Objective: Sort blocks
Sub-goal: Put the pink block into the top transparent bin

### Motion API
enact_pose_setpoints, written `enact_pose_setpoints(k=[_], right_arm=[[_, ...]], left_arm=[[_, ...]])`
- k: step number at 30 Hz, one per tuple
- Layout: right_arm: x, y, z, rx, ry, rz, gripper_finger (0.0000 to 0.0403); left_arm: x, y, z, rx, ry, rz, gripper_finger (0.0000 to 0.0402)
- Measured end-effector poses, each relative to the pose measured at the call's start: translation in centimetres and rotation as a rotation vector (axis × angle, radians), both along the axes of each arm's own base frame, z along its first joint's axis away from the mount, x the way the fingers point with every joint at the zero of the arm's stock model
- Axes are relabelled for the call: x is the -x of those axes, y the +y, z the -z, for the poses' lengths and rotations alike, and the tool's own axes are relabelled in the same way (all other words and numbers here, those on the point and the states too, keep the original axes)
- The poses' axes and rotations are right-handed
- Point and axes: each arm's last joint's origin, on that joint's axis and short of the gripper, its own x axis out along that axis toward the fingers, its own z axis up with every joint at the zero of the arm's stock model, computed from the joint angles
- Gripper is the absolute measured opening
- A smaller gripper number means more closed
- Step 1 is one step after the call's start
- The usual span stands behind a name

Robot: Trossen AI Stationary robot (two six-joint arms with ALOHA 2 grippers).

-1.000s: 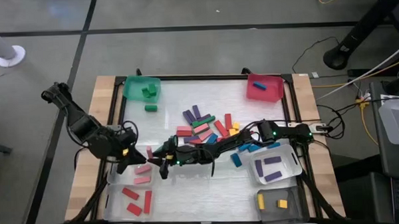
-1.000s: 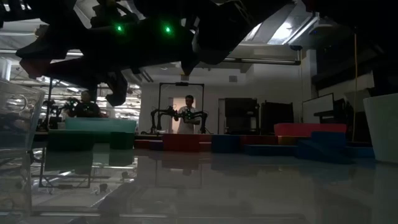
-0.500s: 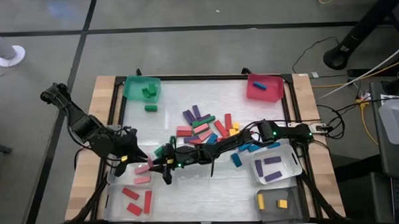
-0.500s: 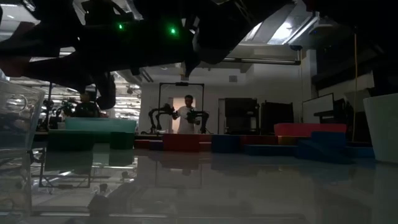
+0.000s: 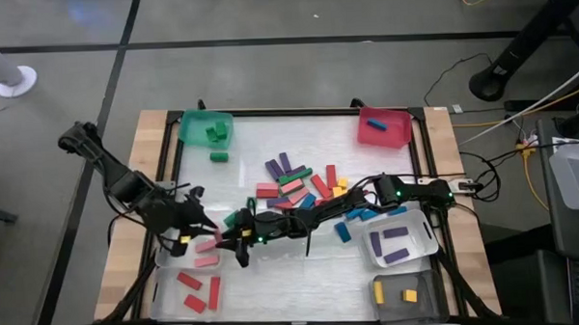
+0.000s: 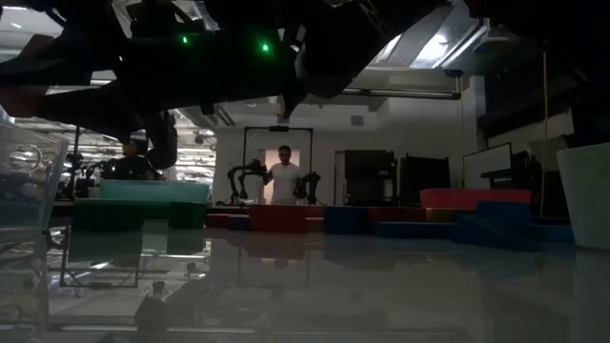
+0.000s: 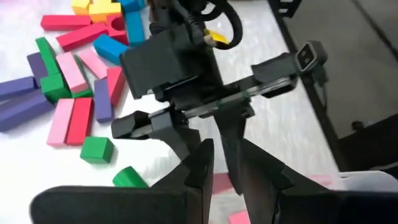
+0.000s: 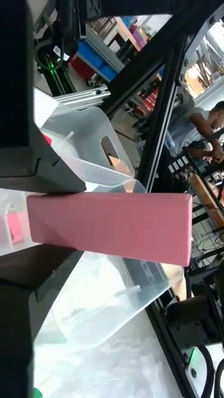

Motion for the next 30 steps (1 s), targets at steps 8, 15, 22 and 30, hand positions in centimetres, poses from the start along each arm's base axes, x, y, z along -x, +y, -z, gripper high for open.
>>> enact_pose_setpoints(k=[8,15,22,30], right_arm=[[0.0,0.01,-0.01,0.0,0.0,0.0,0.012],[0.0,0.0,-0.02,0.0,0.0,0.0,0.012],[0.0,0.0,-0.02,0.0,0.0,0.0,0.012],[0.01,0.06,-0.02,-0.003,0.0,-0.021,0.012]], left_arm=[[-0.82,-0.35,0.63,-0.053,0.026,0.007,0.0059],[-0.91,-0.42,0.7,-0.063,0.027,0.013,0.011],[-0.86,-0.54,0.74,-0.087,0.037,0.09,0.0192],[-0.49,-0.4,1.15,-0.292,0.053,0.303,0.0212]])
